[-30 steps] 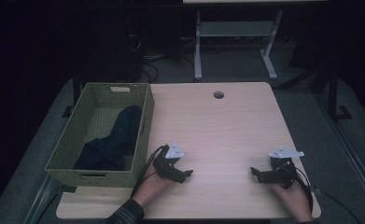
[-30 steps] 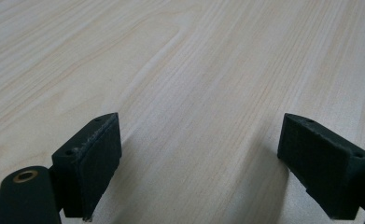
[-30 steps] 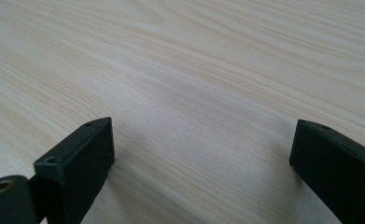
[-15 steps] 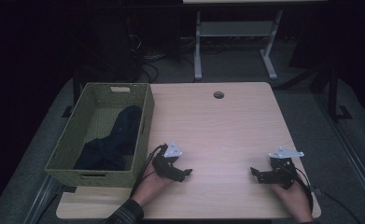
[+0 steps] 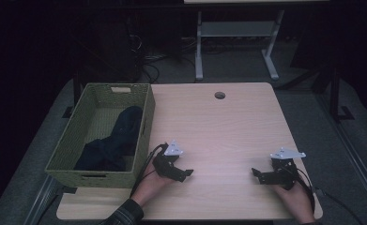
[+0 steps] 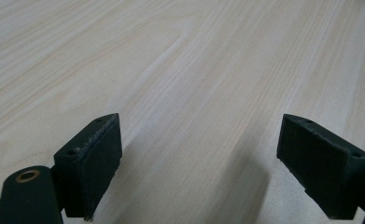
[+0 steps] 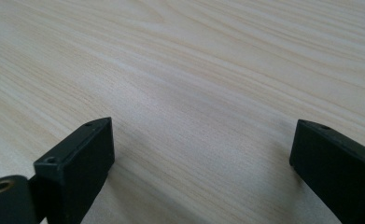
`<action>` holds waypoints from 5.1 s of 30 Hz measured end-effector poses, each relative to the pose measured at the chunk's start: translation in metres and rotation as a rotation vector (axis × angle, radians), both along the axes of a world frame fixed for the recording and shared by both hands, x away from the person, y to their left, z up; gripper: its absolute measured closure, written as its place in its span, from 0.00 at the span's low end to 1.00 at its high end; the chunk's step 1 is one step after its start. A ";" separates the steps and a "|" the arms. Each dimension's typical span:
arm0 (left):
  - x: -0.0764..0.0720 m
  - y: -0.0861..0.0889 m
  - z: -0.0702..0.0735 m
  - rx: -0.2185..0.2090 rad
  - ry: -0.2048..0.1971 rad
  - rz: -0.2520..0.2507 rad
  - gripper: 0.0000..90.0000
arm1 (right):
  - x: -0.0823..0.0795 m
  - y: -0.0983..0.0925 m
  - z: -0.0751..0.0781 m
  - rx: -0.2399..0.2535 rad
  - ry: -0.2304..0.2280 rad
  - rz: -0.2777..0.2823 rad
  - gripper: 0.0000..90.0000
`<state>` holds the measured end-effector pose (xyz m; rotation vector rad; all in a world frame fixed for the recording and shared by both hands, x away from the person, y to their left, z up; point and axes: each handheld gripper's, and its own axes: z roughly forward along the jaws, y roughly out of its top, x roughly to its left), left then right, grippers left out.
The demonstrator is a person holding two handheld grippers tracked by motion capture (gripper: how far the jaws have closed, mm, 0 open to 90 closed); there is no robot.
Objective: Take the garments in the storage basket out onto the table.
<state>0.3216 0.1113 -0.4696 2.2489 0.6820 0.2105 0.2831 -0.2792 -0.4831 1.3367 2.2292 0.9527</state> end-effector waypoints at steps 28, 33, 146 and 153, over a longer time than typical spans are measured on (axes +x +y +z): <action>0.000 0.000 0.018 0.016 0.046 0.003 0.16 | 0.000 0.000 0.000 0.000 -0.002 0.009 0.07; -0.001 0.000 0.025 0.026 0.033 0.001 0.16 | 0.000 0.000 0.000 0.000 -0.001 0.008 0.07; 0.026 0.048 0.146 0.010 0.077 -0.003 0.23 | 0.000 0.000 0.000 0.002 0.002 0.007 0.07; 0.028 0.062 0.151 0.025 0.059 0.027 0.26 | 0.000 0.001 0.000 0.001 0.003 -0.001 0.06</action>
